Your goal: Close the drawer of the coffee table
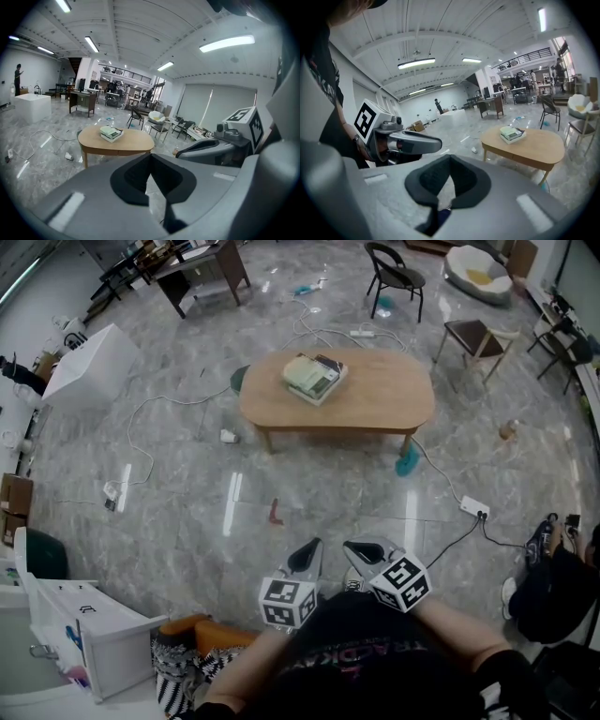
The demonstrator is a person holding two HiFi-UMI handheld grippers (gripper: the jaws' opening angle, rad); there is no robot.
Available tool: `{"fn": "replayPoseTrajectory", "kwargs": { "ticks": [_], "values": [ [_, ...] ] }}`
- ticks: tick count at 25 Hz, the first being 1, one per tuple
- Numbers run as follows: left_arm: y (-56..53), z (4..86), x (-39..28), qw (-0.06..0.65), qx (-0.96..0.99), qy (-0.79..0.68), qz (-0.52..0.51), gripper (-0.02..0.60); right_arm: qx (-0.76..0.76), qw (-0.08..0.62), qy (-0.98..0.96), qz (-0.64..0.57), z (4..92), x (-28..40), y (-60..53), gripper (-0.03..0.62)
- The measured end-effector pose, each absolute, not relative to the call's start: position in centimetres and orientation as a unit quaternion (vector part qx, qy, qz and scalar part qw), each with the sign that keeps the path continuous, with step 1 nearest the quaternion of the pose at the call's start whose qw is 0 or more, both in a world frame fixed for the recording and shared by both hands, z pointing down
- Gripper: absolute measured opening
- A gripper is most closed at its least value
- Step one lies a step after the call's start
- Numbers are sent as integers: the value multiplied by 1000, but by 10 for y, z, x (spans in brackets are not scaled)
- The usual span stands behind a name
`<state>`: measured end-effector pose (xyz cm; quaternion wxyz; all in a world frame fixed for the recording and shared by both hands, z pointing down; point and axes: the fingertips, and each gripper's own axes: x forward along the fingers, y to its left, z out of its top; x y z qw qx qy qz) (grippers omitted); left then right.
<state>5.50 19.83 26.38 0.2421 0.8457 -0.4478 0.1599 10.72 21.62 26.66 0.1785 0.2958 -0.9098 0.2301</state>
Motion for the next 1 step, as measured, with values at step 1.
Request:
{"fn": "replayPoseTrajectory", "kwargs": {
  "ticks": [1],
  "values": [
    [197,264,55,242,845,-449,159,5,295,178,-910,230,268,107,215,2]
  ]
}}
